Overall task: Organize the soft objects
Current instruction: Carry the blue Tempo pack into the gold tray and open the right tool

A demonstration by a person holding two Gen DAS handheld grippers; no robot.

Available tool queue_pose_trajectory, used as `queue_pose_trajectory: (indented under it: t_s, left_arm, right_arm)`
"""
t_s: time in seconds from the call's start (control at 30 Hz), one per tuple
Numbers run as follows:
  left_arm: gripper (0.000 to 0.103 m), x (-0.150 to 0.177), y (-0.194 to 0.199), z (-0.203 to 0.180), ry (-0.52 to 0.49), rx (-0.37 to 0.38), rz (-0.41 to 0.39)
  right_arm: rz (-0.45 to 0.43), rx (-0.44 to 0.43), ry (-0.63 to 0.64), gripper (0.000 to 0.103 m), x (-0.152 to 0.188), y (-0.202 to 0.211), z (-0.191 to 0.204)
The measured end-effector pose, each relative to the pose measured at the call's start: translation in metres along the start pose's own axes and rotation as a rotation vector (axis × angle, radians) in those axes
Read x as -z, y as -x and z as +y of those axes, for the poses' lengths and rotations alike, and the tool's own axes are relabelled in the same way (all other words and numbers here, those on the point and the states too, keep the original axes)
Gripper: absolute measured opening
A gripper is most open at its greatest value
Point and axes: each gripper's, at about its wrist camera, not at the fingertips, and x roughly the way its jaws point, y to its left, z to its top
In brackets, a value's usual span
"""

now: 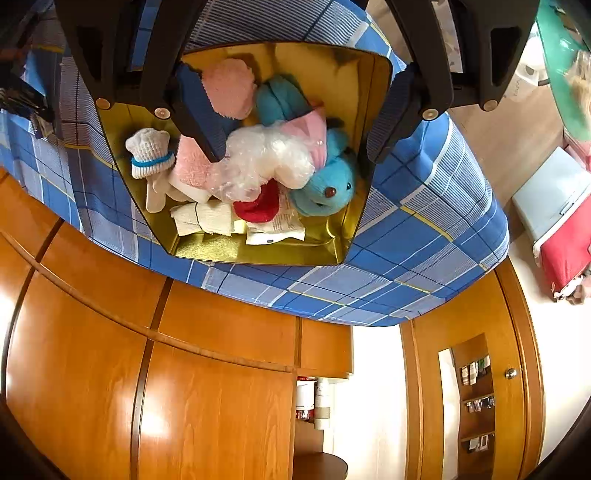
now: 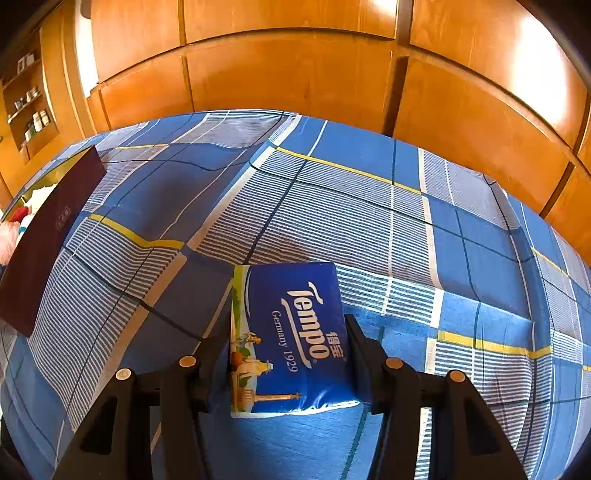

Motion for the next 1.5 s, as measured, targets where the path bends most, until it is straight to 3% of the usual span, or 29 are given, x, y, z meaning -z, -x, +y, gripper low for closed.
queue_pose_trajectory:
  t_s: [0.87,1.1,1.5]
  left_arm:
    - [0.079,0.015,0.01,0.014,0.019,0.01,-0.007]
    - [0.079,0.02,0.007,0.025,0.036,-0.004,0.008]
    - [0.079,0.016,0.009,0.04,0.077,-0.02,-0.009]
  right_arm:
    - [0.078,0.084,-0.129,0.053,0.006,0.012,0.016]
    - [0.098,0.002,-0.148,0.053,0.004,0.02,0.029]
    - [-0.031,-0.182,0.029,0.053,-0.049,0.064,0.118]
